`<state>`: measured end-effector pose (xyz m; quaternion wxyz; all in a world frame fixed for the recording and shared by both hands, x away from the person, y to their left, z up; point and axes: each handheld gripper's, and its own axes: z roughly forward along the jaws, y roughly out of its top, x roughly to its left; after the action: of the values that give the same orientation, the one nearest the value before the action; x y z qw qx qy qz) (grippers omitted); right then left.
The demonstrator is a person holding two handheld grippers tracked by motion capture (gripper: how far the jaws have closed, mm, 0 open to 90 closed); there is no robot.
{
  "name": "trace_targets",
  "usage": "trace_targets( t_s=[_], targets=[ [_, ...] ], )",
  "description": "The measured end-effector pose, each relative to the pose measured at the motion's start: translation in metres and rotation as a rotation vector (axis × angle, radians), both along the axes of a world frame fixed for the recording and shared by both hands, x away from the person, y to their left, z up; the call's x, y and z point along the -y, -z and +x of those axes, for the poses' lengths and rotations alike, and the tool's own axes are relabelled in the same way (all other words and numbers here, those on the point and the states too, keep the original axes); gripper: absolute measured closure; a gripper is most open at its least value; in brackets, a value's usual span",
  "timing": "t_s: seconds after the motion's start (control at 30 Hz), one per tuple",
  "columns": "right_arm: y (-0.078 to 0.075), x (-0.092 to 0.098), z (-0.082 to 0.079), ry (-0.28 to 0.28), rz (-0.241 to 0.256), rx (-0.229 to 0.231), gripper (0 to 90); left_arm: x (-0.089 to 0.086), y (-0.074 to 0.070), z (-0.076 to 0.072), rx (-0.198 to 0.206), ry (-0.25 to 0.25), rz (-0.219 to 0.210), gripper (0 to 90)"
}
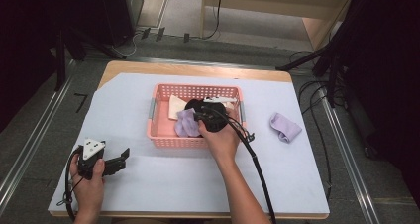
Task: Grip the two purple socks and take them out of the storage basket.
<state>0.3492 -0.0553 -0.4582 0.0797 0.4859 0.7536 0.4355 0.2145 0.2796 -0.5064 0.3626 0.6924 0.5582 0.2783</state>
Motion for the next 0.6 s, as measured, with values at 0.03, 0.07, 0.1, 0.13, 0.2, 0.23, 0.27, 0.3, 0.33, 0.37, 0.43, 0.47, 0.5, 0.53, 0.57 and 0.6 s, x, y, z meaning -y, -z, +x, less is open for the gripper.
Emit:
trace_targets(
  t_s=[0.03, 0.07, 0.1, 0.13, 0.2, 0.23, 0.27, 0.3, 0.33, 0.37, 0.43, 0.47, 0.5, 0.53, 0.57, 0.6],
  targets=[
    [-0.001, 0.001, -0.001, 0.001, 0.019, 0.026, 88.5, 0.000, 0.000, 0.000, -0.002, 0.000, 0.002, 13.7],
    [-0.003, 0.003, -0.003, -0.001, 0.032, 0.045, 88.5, 0.000, 0.000, 0.000, -0.003, 0.000, 0.002, 13.7],
    [-0.004, 0.004, -0.004, 0.000, 0.053, 0.074, 88.5, 0.000, 0.000, 0.000, -0.002, 0.000, 0.002, 13.7],
    [-0.006, 0.006, -0.006, 0.000, 0.073, 0.103, 88.5, 0.000, 0.000, 0.000, -0.002, 0.000, 0.001, 13.7],
    [-0.009, 0.008, -0.010, 0.002, 0.100, 0.154, 88.5, 0.000, 0.000, 0.000, -0.002, 0.002, 0.004, 13.7],
    [-0.012, 0.009, -0.012, 0.006, 0.105, 0.182, 88.5, 0.000, 0.000, 0.000, -0.002, 0.001, 0.002, 13.7],
    [-0.014, 0.010, -0.013, 0.009, 0.113, 0.206, 88.5, 0.000, 0.000, 0.000, -0.002, 0.001, 0.001, 13.7],
    [-0.017, 0.011, -0.015, 0.013, 0.121, 0.230, 88.5, 0.000, 0.000, 0.000, -0.003, 0.003, 0.003, 13.7],
    [-0.020, 0.013, -0.016, 0.019, 0.125, 0.256, 88.5, 0.000, 0.000, 0.000, -0.003, 0.003, 0.003, 13.7],
    [-0.022, 0.014, -0.017, 0.025, 0.127, 0.272, 88.5, 0.000, 0.000, 0.000, -0.003, 0.002, 0.002, 13.7],
    [-0.028, 0.019, -0.019, 0.045, 0.139, 0.306, 88.6, 0.000, 0.000, 0.000, -0.003, 0.003, 0.002, 13.7],
    [-0.030, 0.021, -0.019, 0.057, 0.141, 0.322, 88.5, 0.000, 0.000, 0.000, -0.003, 0.003, 0.001, 13.7],
    [-0.032, 0.023, -0.020, 0.063, 0.147, 0.345, 88.5, 0.000, 0.000, 0.000, -0.004, 0.002, 0.002, 13.7],
    [-0.034, 0.026, -0.020, 0.072, 0.148, 0.361, 88.5, 0.000, 0.000, 0.000, -0.003, 0.002, 0.003, 13.7],
    [-0.036, 0.028, -0.021, 0.084, 0.150, 0.377, 88.6, 0.000, 0.000, 0.000, -0.002, 0.003, 0.005, 13.7],
    [-0.038, 0.030, -0.022, 0.091, 0.151, 0.392, 88.5, 0.000, 0.000, 0.000, -0.002, 0.002, 0.002, 13.7]
  ],
)
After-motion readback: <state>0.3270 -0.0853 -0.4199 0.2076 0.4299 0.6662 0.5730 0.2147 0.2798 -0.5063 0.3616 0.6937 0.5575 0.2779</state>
